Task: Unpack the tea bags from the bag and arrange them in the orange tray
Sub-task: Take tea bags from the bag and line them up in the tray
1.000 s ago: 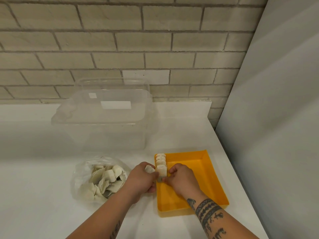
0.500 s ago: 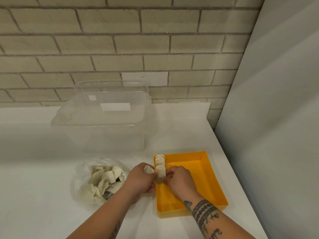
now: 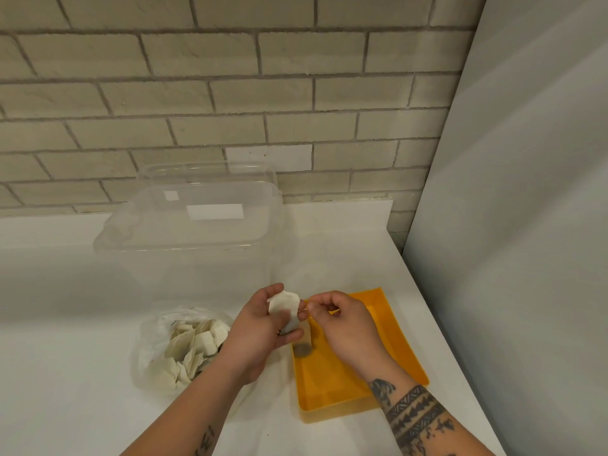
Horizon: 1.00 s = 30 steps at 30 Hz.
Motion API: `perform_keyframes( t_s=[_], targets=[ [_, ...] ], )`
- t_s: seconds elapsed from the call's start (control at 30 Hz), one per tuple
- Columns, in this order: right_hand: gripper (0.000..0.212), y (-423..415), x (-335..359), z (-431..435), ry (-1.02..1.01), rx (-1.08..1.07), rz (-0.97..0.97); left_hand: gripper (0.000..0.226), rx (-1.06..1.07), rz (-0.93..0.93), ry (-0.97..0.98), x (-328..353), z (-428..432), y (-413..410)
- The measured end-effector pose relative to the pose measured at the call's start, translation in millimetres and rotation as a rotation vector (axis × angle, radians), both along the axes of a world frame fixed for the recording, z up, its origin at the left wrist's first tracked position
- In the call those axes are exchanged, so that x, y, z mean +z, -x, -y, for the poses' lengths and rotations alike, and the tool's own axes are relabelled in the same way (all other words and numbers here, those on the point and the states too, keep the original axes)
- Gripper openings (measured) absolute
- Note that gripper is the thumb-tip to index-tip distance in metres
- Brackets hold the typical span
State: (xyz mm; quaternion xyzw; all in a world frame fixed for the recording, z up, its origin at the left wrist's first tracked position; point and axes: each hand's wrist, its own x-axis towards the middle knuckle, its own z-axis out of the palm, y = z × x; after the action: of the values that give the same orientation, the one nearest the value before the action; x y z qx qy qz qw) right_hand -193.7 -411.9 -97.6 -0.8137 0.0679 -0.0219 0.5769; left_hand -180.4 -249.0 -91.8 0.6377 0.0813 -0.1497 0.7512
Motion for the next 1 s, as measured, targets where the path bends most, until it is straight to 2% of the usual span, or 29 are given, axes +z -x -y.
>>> perform_keyframes(
  t_s=[0.23,0.37,0.57,0.7,0.8,0.9,1.0],
  targets=[
    [0.008,5.2,1.0,-4.1,-0.004,0.062,-0.043,0.039,0.119,0.076,-0.088,4.3,8.7,5.2],
    [0.008,7.2,-4.4,-1.2,0.016,0.056,-0.053,0.026,0.065,0.040,-0.105,4.6,7.0,7.9],
    [0.005,5.4,-4.6,8.3,-0.069,0.068,-0.062,0.022,0.048,0.051,-0.183,1.7,3.2,6.1],
    [0.007,0.8,-4.9,13.4,0.020,0.070,-0.053,0.016,0.031,0.069,-0.186,0.5,2.0,4.1],
    [0.008,-4.2,-12.1,20.4,0.044,0.005,-0.073,0.014,0.095,0.041,-0.168,-4.0,0.1,0.2],
    [0.011,-4.9,-22.9,28.6,0.136,-0.010,-0.133,0.013,0.128,-0.019,-0.274,-12.2,-1.4,-3.4],
    [0.013,-1.0,-34.5,28.2,0.280,0.049,-0.222,0.014,0.057,-0.056,-0.371,-20.7,-0.4,-0.6]
  ],
)
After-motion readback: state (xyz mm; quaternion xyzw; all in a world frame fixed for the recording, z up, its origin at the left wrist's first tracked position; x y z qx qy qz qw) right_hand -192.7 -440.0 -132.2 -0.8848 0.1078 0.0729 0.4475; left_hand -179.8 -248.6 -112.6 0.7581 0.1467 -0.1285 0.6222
